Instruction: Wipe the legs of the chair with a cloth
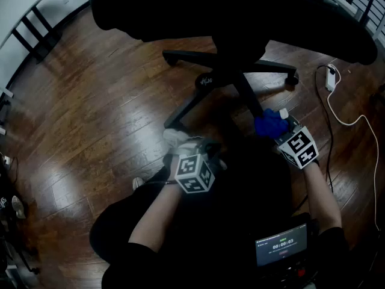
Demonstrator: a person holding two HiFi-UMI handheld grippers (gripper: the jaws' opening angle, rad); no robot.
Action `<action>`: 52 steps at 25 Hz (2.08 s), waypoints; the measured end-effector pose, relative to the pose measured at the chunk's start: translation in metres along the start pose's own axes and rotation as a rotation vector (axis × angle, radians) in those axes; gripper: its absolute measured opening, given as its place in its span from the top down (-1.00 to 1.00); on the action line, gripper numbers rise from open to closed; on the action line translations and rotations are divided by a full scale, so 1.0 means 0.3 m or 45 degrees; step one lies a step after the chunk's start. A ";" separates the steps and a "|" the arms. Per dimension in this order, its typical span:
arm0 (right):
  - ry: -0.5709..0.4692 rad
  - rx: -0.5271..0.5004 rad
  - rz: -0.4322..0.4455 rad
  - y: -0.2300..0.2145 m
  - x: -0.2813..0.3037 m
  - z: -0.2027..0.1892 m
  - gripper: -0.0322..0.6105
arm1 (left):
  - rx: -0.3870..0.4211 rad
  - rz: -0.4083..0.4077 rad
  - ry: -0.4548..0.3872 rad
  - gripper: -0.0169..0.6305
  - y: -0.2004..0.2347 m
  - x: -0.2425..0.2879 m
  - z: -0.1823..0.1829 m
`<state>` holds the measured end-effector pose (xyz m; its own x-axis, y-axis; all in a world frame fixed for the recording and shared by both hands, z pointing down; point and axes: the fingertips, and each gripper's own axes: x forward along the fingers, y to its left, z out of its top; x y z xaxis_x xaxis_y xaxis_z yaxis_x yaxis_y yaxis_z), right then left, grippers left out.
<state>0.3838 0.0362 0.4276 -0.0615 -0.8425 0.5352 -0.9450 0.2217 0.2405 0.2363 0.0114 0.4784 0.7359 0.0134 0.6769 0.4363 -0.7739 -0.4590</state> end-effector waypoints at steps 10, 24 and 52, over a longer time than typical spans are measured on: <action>0.009 -0.033 -0.025 -0.057 0.132 0.074 0.69 | -0.223 0.265 -0.043 0.95 0.368 -0.114 -0.074; -0.086 -0.087 -0.103 -0.250 0.378 0.306 0.68 | -0.289 0.405 0.056 0.79 0.451 -0.048 -0.285; 0.002 -0.084 -0.012 -0.208 0.350 0.266 0.67 | -0.282 0.489 0.092 0.88 0.449 -0.055 -0.273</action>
<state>0.4107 -0.1052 0.4042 -0.0520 -0.8440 0.5338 -0.9223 0.2456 0.2985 0.2404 -0.1450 0.4526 0.7817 -0.3393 0.5233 0.0114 -0.8311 -0.5560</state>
